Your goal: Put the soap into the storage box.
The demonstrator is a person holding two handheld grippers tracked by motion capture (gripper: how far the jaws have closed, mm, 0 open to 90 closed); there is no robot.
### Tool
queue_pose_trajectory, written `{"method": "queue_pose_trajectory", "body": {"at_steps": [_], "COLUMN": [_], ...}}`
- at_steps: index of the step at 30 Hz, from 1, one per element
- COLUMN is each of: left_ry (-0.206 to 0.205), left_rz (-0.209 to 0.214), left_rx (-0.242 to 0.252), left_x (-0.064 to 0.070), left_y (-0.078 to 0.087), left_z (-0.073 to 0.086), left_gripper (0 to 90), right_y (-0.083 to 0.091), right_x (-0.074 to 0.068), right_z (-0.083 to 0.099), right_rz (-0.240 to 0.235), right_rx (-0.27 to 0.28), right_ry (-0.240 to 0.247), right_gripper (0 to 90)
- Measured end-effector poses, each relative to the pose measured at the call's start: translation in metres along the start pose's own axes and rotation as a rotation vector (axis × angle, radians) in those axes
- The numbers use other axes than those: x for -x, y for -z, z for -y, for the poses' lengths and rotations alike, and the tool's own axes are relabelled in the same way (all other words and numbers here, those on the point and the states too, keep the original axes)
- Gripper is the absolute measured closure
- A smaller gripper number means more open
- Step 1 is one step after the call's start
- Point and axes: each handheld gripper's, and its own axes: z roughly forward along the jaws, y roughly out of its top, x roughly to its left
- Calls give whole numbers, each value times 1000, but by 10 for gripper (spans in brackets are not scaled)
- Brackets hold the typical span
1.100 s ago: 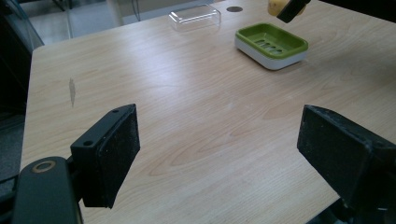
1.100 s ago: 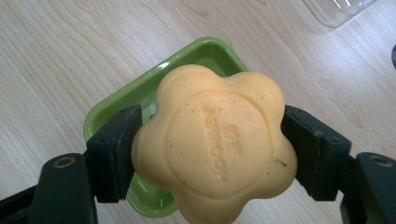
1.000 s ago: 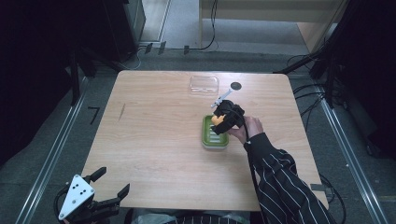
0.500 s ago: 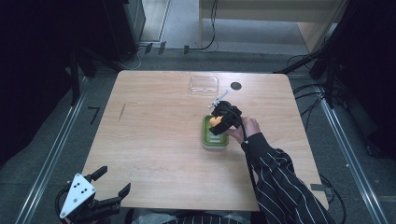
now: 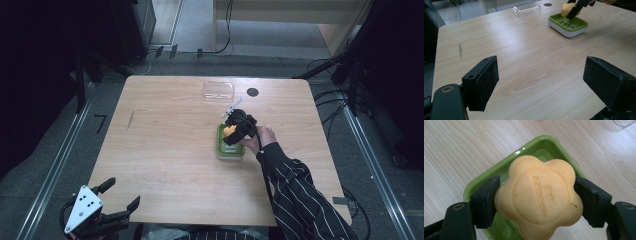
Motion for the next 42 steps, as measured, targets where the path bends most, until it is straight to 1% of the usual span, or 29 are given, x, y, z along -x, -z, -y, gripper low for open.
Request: {"method": "queue_pose_trajectory", "body": {"at_steps": [5,7,8,12,14,15,20,22,30,34,42], "left_ry": [-1,-2,-2,0,-1,0,-1,0,-1,0,-1], "left_rz": [0,1,1,2,2,2,2,3,3,4,6], "left_rx": [1,-1,-1,-1,1,1,0,2,1,1,3], "left_x": [0,0,0,0,0,0,0,0,0,0,0], "left_y": [0,0,0,0,0,0,0,0,0,-1,-1], "left_z": [0,0,0,0,0,0,0,0,0,0,0], "left_gripper": [135,135,136,135,136,135,136,136,136,136,136], "right_y": [-4,-6,-8,-11,-16,-17,-22,-23,-24,-26,-28], "right_x": [2,2,2,2,0,0,0,0,0,0,1], "right_z": [2,3,3,3,3,2,1,1,2,3,4], "right_rz": [-9,-8,-15,-16,-18,-18,-20,-19,-30,-36,-39], "right_rx": [4,-2,0,-6,-20,-27,-39,-45,-38,-48,-58], "right_ry": [-12,-15,-20,-17,-7,-11,-3,-8,-10,-4,-8], "right_gripper": [264,264,264,264,264,264,264,264,264,263,263]}}
